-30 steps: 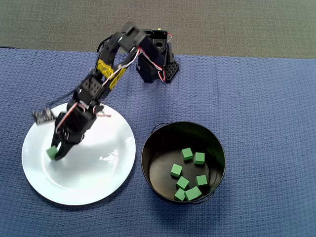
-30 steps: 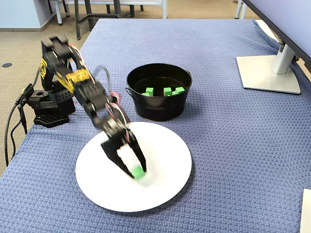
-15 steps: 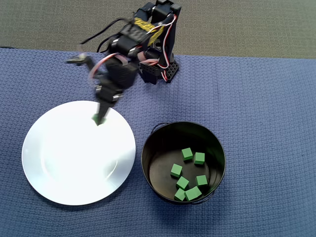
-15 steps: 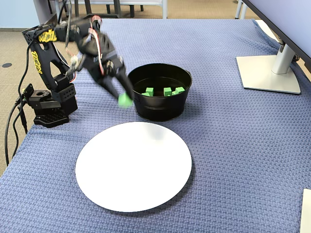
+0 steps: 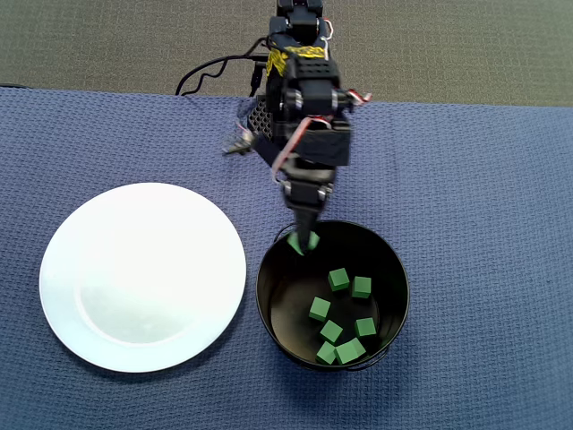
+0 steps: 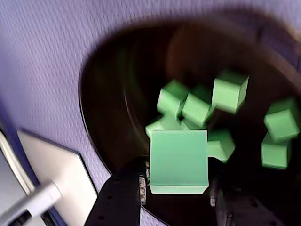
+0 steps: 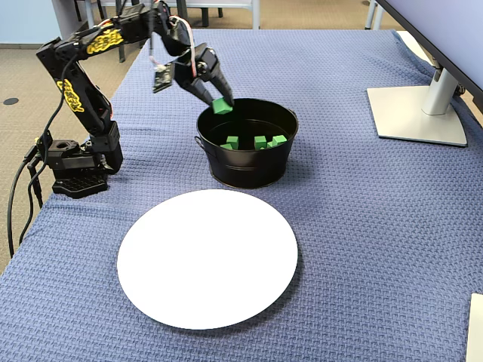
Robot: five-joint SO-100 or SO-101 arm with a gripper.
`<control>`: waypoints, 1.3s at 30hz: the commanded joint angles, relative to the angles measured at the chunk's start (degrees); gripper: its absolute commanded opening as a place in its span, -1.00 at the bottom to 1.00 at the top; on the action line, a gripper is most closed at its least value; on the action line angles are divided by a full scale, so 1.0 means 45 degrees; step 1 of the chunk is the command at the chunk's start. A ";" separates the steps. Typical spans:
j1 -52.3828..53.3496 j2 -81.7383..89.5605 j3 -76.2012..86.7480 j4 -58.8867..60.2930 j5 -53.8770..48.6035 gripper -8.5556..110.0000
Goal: Pick up the green cubes from the white plate and place them in the black recipient
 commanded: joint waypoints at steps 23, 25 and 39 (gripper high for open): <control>0.3965 0.6387 0.5254 -0.1191 -0.4785 -0.86; 0.4297 0.7461 0.6680 -0.1504 -0.5098 -0.86; 0.4844 1.3008 1.3145 -0.0762 -0.6191 -0.86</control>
